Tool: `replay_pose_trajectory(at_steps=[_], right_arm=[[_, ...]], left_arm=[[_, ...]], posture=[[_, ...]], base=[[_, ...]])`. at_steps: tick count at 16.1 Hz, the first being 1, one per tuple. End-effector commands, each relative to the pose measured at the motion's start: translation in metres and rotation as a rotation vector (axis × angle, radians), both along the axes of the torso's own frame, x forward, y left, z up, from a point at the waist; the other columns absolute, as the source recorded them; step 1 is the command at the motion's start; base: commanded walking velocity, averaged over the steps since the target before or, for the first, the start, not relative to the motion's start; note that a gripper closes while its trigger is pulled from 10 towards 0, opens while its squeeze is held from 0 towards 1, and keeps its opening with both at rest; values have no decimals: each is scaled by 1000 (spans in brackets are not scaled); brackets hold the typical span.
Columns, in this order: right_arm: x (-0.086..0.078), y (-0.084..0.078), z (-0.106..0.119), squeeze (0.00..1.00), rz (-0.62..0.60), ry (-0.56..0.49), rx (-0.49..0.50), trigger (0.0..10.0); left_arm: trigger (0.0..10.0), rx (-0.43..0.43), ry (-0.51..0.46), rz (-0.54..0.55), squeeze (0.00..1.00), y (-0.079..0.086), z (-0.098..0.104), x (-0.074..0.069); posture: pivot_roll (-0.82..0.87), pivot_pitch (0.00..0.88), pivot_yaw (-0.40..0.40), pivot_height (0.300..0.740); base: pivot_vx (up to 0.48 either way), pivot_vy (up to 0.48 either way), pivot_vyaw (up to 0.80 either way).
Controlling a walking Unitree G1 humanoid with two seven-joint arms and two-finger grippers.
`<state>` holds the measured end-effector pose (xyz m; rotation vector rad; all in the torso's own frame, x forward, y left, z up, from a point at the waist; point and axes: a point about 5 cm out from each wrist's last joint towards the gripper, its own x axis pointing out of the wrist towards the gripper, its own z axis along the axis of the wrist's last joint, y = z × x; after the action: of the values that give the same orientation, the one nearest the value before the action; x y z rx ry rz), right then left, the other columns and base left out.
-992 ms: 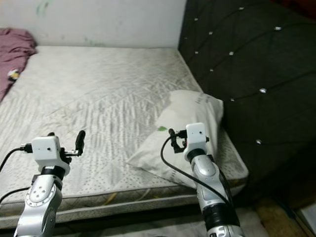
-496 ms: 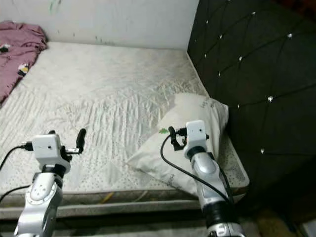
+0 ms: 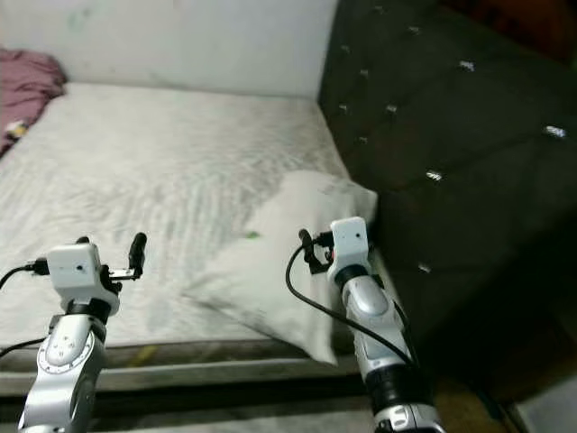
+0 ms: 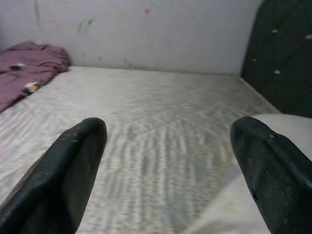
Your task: Clean up the room
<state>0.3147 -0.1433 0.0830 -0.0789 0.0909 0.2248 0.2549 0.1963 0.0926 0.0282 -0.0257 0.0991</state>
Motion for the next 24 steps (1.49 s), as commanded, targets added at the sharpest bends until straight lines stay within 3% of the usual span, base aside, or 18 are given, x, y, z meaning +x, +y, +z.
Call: replay_pose_trajectory(at_steps=[1, 8, 24], right_arm=[[1, -8, 3, 0, -21, -11, -10, 10000], [1, -9, 4, 0, -13, -21, -20, 10000], [5, -9, 8, 0, -15, -32, -24, 10000]], left_arm=[[10000, -15, 3, -32, 0, -8, -1, 1], [10000, -18, -32, -55, 0, -12, 3, 1], [10000, -27, -43, -67, 0, -14, 5, 5]], posture=[[-13, 0, -61, 740], [-13, 0, -68, 740], [-19, 0, -70, 740]], base=[[0, 0, 0], [0, 0, 0], [220, 0, 0]])
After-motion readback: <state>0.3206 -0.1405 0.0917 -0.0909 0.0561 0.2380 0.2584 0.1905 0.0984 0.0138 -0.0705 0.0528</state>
